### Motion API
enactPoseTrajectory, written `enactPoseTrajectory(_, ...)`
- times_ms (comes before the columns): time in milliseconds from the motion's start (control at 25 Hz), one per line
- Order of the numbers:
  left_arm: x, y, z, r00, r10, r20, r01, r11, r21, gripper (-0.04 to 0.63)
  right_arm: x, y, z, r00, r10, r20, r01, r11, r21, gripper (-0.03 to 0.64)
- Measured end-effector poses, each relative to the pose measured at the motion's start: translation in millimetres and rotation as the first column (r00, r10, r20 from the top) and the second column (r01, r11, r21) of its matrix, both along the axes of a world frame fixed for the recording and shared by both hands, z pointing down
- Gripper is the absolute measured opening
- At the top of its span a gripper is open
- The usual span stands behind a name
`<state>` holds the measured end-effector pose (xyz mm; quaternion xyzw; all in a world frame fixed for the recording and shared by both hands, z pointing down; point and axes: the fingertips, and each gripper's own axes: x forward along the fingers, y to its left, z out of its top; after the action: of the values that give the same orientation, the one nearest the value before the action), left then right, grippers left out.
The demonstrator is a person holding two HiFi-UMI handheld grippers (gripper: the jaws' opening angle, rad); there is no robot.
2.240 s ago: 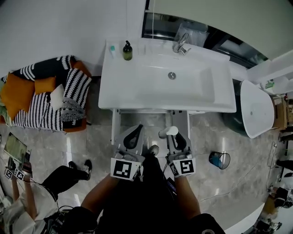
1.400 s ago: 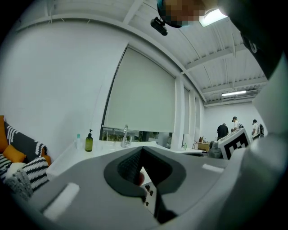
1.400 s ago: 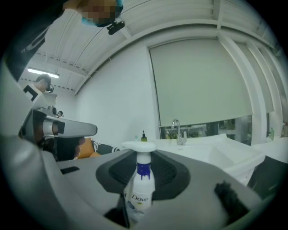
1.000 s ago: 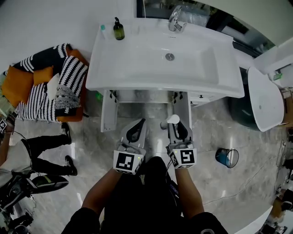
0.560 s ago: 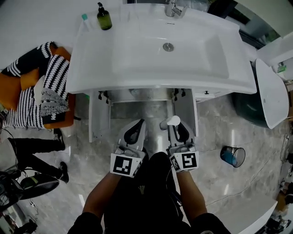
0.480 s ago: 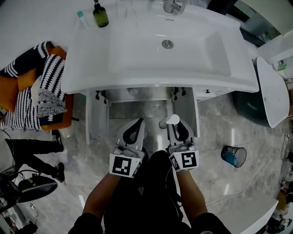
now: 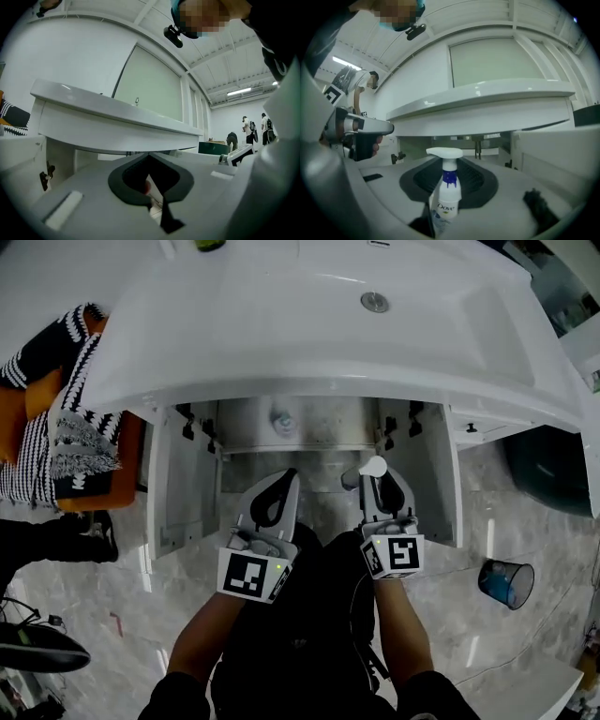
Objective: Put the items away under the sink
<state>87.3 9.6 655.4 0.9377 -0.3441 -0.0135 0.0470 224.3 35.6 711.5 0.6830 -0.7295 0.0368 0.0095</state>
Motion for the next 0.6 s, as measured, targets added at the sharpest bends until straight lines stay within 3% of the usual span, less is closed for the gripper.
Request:
enactPoseTrajectory(280,8.5,-7.7,64.7,1.000,0.023,0.000,-0.023,1.000,0.019,0.008,7.0,-6.6,68.7,1.000,0.004,-0.025,-0.003,1.000,0.024,0.107)
enactPoseTrajectory(600,15.2,-9.6,80.2,0.999,0.049,0.000,-0.049,0.999,0.015,0.008,15.6,-4.7,104.3,0.999,0.026,-0.023,-0.026,1.000,0.009,0.107)
